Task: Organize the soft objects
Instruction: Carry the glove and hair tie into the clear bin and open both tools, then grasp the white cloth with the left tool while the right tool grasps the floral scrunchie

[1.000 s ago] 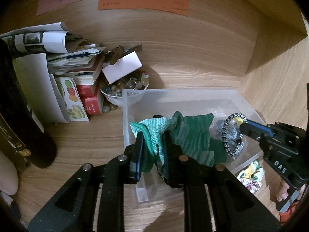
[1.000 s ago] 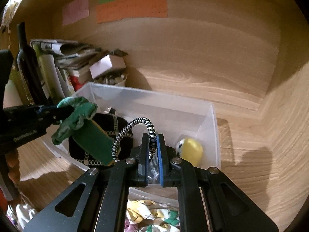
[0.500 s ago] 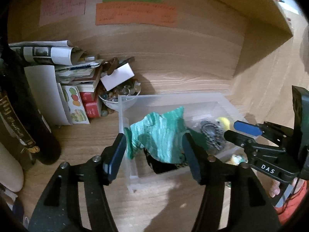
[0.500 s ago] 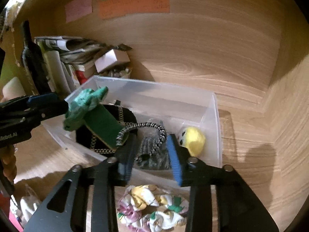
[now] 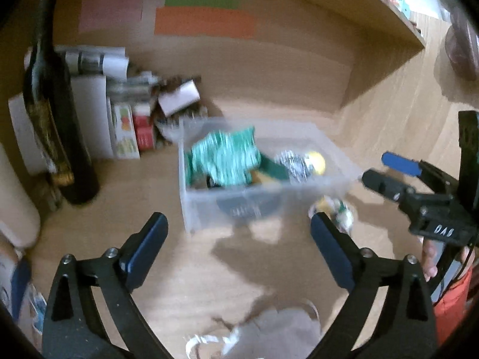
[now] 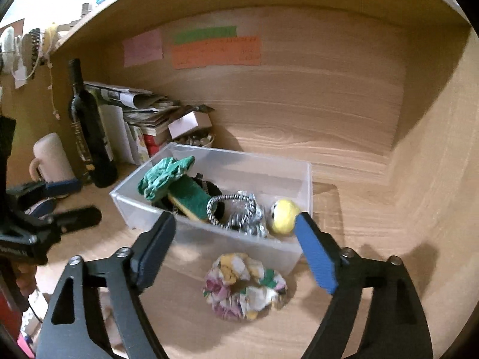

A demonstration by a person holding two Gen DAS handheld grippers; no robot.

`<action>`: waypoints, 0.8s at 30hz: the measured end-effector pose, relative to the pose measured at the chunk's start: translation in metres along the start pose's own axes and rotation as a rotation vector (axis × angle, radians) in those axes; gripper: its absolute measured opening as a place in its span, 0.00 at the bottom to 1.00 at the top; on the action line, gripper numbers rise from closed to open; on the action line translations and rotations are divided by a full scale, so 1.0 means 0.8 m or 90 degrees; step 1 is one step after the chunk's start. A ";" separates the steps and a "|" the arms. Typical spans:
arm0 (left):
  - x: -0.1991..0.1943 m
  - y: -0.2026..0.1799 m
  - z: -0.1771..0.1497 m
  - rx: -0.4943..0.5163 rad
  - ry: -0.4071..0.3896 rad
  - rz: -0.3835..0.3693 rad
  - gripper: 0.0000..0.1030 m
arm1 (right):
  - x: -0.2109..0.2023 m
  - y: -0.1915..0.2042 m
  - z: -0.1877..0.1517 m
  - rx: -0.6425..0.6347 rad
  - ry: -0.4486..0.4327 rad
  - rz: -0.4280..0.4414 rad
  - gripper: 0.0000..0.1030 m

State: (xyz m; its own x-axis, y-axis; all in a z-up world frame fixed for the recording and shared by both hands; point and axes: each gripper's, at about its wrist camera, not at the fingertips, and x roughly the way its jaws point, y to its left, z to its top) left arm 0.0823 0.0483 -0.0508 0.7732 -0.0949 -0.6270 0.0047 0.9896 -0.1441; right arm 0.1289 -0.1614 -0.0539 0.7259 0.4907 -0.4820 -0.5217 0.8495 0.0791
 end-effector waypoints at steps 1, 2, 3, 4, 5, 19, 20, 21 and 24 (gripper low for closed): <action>0.001 -0.001 -0.010 -0.003 0.013 -0.002 0.94 | -0.004 0.000 -0.004 0.001 0.000 0.001 0.81; 0.001 -0.003 -0.016 -0.004 0.021 -0.002 0.95 | -0.007 0.000 -0.010 0.003 0.001 0.003 0.81; 0.003 -0.005 -0.026 -0.005 0.032 0.001 0.95 | -0.010 0.000 -0.014 0.005 0.004 0.002 0.82; 0.003 -0.007 -0.032 -0.005 0.039 0.006 0.95 | -0.012 0.001 -0.020 0.007 0.007 0.002 0.82; 0.004 -0.009 -0.040 -0.004 0.046 0.009 0.95 | -0.014 0.001 -0.027 0.012 0.012 0.001 0.82; 0.014 -0.015 -0.117 -0.012 0.120 0.001 0.94 | -0.012 -0.001 -0.089 0.056 0.073 -0.005 0.83; 0.012 -0.015 -0.117 -0.013 0.112 0.006 0.92 | -0.009 -0.003 -0.091 0.060 0.077 -0.003 0.83; 0.010 -0.014 -0.117 -0.016 0.102 0.011 0.89 | -0.009 -0.003 -0.093 0.063 0.079 -0.002 0.83; 0.010 -0.011 -0.116 -0.021 0.089 0.013 0.62 | -0.005 -0.007 -0.096 0.071 0.086 -0.002 0.83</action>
State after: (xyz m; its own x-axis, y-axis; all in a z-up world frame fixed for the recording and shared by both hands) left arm 0.0296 0.0288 -0.1252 0.6768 -0.0910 -0.7305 -0.0332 0.9875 -0.1538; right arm 0.0947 -0.1826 -0.1193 0.6568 0.4638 -0.5945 -0.4614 0.8708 0.1695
